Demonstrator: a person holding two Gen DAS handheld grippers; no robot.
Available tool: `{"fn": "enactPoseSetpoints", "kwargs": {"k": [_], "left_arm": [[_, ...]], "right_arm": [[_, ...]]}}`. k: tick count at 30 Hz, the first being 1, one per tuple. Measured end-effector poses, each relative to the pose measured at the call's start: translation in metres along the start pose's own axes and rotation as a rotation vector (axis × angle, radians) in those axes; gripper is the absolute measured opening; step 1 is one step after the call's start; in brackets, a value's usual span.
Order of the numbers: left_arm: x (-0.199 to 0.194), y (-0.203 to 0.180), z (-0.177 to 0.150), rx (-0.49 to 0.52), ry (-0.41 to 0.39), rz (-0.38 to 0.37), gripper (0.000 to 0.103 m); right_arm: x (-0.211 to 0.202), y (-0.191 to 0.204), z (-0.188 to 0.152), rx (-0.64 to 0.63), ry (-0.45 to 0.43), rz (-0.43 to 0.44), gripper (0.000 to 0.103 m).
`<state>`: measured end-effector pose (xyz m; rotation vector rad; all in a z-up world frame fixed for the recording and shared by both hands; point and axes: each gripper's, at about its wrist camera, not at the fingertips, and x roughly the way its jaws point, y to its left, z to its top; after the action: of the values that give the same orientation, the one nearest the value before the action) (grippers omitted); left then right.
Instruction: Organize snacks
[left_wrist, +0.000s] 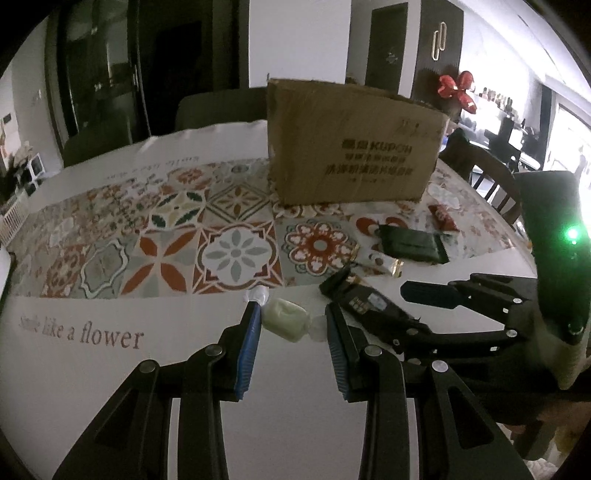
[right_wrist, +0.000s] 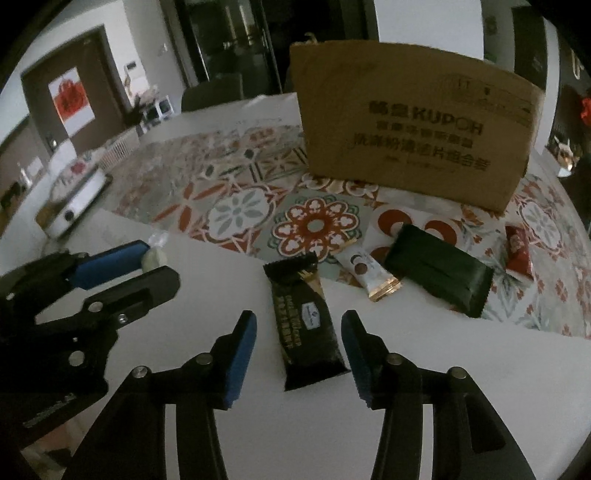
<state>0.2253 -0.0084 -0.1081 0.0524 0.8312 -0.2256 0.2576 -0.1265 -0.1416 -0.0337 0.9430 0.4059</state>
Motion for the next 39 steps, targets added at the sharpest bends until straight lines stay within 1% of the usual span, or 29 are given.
{"fn": "enactPoseSetpoints", "kwargs": {"k": [4,7,15,16,17,18,22,31,39], "left_arm": [[0.005,0.003,-0.003,-0.007,0.013,0.003,0.035],[0.010,0.005,-0.004,-0.016,0.023,-0.002,0.035],[0.019,0.010,-0.005,-0.033,0.044,-0.010,0.035],[0.019,0.010,-0.005,-0.035,0.047,-0.011,0.035],[0.020,0.010,-0.005,-0.037,0.049,-0.011,0.035],[0.020,0.010,-0.005,-0.038,0.051,-0.011,0.035],[0.019,0.010,-0.004,-0.038,0.044,-0.011,0.035],[0.000,0.004,0.013,-0.043,-0.010,-0.027,0.035],[-0.026,-0.006,0.043,-0.021,-0.104,-0.044,0.035]], "right_arm": [[0.013,0.004,0.002,-0.038,0.042,-0.014,0.049],[0.021,0.007,0.002,-0.064,0.059,-0.045,0.049],[0.026,0.012,0.002,-0.091,0.047,-0.090,0.048],[0.026,0.012,0.001,-0.094,0.046,-0.093,0.047],[0.026,0.012,0.001,-0.095,0.041,-0.102,0.038],[0.025,0.011,0.001,-0.094,0.036,-0.107,0.034],[0.023,0.008,0.001,-0.070,0.027,-0.099,0.033],[-0.011,0.003,0.007,-0.035,-0.073,-0.104,0.033],[-0.052,-0.005,0.025,-0.004,-0.196,-0.113,0.033]]}}
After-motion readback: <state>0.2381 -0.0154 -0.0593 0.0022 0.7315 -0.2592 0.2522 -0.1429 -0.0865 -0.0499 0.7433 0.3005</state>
